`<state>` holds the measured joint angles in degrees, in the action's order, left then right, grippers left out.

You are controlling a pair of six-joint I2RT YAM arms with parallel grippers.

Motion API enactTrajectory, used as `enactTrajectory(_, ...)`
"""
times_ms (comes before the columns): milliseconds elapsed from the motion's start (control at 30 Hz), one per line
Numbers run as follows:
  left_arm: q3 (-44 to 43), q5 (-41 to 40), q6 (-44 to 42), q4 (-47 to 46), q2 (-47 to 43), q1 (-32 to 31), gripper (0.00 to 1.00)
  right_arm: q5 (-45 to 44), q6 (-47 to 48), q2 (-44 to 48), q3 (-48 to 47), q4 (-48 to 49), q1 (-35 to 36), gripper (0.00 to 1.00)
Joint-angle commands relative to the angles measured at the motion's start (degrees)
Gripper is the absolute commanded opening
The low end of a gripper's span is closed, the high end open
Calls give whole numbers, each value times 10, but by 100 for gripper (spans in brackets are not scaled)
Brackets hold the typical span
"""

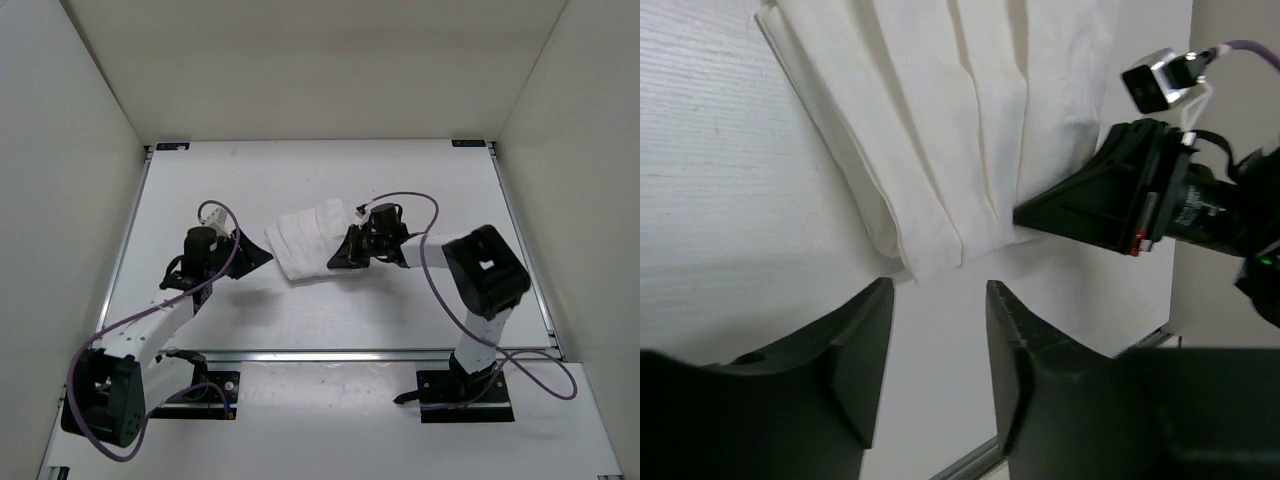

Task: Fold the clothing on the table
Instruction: Fold the skirt

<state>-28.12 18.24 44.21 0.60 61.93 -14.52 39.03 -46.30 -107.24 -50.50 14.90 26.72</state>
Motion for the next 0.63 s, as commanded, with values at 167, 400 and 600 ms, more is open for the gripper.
enactTrajectory(167, -63, 101, -108, 186, -109, 39, 98, -152, 148, 311, -39, -214, 0, 12)
enactTrajectory(400, -176, 22, -226, 383, -100, -2, 99, -193, 235, 445, 31, -317, -81, 18)
enactTrajectory(600, -194, -13, -257, 459, -97, 12, 99, -209, 272, 458, 54, -334, -88, 23)
